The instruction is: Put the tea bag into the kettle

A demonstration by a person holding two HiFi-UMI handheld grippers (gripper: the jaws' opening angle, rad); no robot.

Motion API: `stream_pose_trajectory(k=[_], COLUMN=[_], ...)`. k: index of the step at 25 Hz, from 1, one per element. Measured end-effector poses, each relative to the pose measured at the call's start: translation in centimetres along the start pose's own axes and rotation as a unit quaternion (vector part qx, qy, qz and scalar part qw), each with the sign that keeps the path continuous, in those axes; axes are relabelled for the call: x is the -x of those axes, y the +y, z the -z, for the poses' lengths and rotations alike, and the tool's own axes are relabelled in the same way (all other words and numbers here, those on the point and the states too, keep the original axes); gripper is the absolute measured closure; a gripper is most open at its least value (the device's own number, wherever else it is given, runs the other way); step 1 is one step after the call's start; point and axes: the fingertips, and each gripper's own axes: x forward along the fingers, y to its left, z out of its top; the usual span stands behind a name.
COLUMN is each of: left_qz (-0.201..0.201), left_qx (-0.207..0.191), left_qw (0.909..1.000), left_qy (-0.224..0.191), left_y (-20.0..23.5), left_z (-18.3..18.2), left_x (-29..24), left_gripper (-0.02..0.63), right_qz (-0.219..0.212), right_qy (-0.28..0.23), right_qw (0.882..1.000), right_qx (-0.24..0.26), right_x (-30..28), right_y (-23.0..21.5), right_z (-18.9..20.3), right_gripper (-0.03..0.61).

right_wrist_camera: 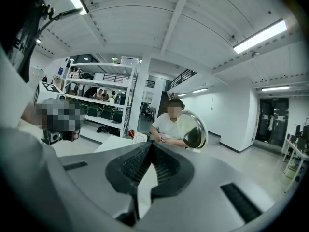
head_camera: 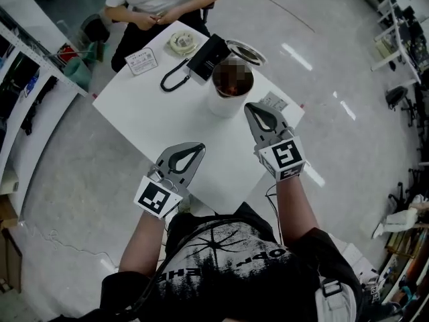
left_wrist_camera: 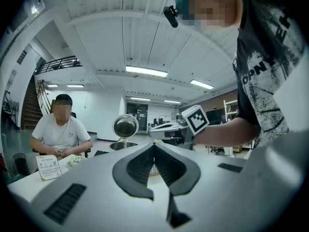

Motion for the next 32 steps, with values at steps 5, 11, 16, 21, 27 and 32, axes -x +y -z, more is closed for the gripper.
stream_pose_trajectory(k=[5, 11, 16, 21, 27, 32], left_qz=[0.052, 0.107, 0.147, 0.167, 0.192, 0.208], left_qx=[-0.001, -0.022, -0.03, -0.043, -0.048, -0.041], left_qw=[0.9987, 0.9939, 0.9887, 0.9847, 0.9802, 0.9773], left_qy=[-0.002, 0.016, 0.011, 0.024, 0.009, -0.003], left_y=[-1.1, -1.7, -2.4, -2.3, -3.1, -3.4], left_z=[-0.3, -0.1, -0.3, 0.4, -0.5, -0.9], left_x=[1.2, 2.5, 3.9, 5.2, 6.1, 6.6], left_gripper=[0.601, 0.601, 0.601, 0.601, 0.601, 0.601], right_qz=[0.027, 0.07, 0.083, 0.096, 0.101, 0.098], right_qy=[-0.006, -0.006, -0.018, -0.028, -0.036, -0.041], right_qw=[0.999, 0.995, 0.994, 0.994, 0.993, 0.993], right_qx=[-0.031, -0.064, -0.064, -0.053, -0.05, -0.046], right_x=[3.8, 8.1, 10.5, 11.9, 12.2, 11.7], right_y=[2.5, 6.0, 9.2, 11.7, 13.9, 14.9], right_z=[0.2, 1.4, 1.9, 1.7, 1.1, 0.2], right_gripper=[0.568, 0.568, 0.568, 0.568, 0.568, 0.568])
